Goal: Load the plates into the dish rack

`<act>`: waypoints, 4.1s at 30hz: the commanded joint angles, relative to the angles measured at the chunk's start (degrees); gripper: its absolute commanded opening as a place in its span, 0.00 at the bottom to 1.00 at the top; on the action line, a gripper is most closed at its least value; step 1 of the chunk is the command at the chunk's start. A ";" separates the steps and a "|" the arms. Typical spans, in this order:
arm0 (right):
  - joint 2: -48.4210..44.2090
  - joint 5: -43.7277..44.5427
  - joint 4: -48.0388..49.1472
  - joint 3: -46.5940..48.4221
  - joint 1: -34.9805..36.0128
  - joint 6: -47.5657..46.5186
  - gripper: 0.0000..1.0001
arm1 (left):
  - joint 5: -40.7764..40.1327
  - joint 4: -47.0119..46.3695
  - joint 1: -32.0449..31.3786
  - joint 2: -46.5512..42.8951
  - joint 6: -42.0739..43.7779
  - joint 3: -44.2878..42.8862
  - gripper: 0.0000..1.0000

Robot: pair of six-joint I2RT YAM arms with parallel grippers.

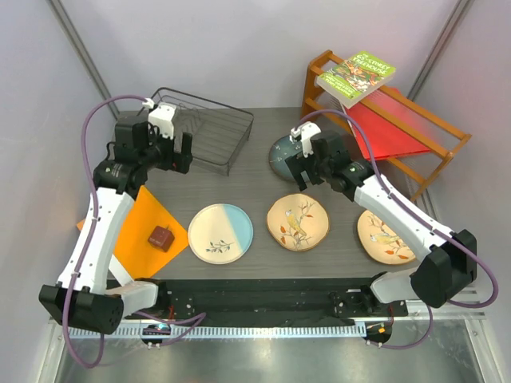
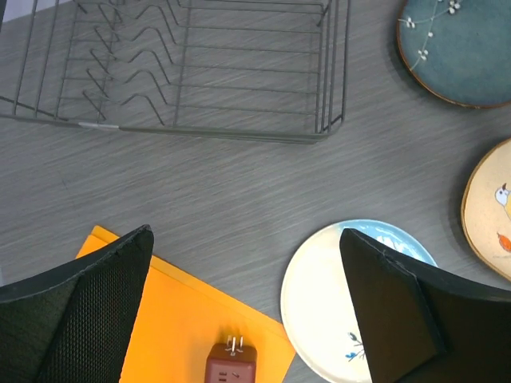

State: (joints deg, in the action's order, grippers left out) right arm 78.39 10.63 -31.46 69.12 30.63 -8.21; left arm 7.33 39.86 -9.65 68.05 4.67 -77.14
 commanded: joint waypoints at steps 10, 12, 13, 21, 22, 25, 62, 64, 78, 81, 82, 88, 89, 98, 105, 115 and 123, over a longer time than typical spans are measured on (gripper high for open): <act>0.80 -2.37 2.72 4.53 0.04 -7.26 0.98 | 7.11 5.49 -4.50 27.20 8.34 -24.70 0.95; 0.71 -2.63 2.64 4.62 0.04 -8.05 0.98 | 5.77 6.37 -5.20 30.63 8.17 -28.57 0.88; 0.62 -2.64 2.55 4.53 0.04 -8.23 0.98 | 5.24 6.29 -5.64 33.43 7.82 -31.46 0.86; -1.31 -2.81 2.11 1.98 -0.13 -9.55 0.97 | 4.01 6.64 -9.24 44.88 7.73 -39.05 0.72; -1.40 -2.81 2.11 1.63 -0.31 -9.55 0.97 | 4.00 6.20 -9.51 45.76 7.55 -39.13 0.72; -1.40 -3.07 1.93 1.37 -0.92 -9.55 0.97 | 4.01 5.85 -10.65 49.45 7.02 -40.80 0.67; 1.24 -6.06 1.32 1.10 -7.17 -8.93 0.95 | 2.25 6.99 -15.05 58.52 7.20 -42.57 0.10; 1.33 -6.15 1.23 1.10 -7.17 -9.02 0.95 | 2.86 7.78 -15.66 56.94 8.16 -40.46 0.03; -1.66 -7.46 1.05 -1.71 -7.17 -9.11 0.93 | 3.48 8.14 -18.56 34.27 34.30 -12.53 0.00; -1.75 -8.26 1.14 -2.06 -7.17 -8.84 0.92 | 1.81 5.94 -18.56 30.83 42.50 -7.33 0.00; -1.75 -8.43 1.14 -2.06 -7.17 -8.84 0.92 | 1.55 4.89 -18.56 30.30 43.75 -6.62 0.00; -1.84 -8.96 1.05 -1.80 -7.17 -8.40 0.92 | 1.28 0.14 -18.48 30.12 52.52 -4.77 0.00; -1.92 -8.96 1.05 -1.89 -7.17 -8.49 0.92 | 1.54 -0.04 -18.48 30.12 53.42 -4.77 0.00; -3.33 -9.40 0.79 -4.08 -7.17 -8.32 0.91 | 1.37 -1.88 -18.56 28.98 56.25 -3.01 0.00; -2.19 -9.23 0.97 -3.38 -7.17 -8.75 0.92 | 0.05 -1.80 -17.86 33.90 47.64 -9.24 0.00; -1.75 -9.14 0.97 -3.73 -7.16 -8.76 0.91 | -3.46 -8.39 -17.68 33.90 42.71 -8.46 0.25; -2.01 -8.88 0.97 -4.08 -7.34 -8.93 0.93 | -0.40 -22.89 -17.77 13.90 41.05 5.86 0.86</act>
State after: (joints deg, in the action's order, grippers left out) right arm 77.17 1.80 -31.51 64.88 23.59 -16.82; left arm 4.32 27.68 -27.57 95.20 47.53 -74.32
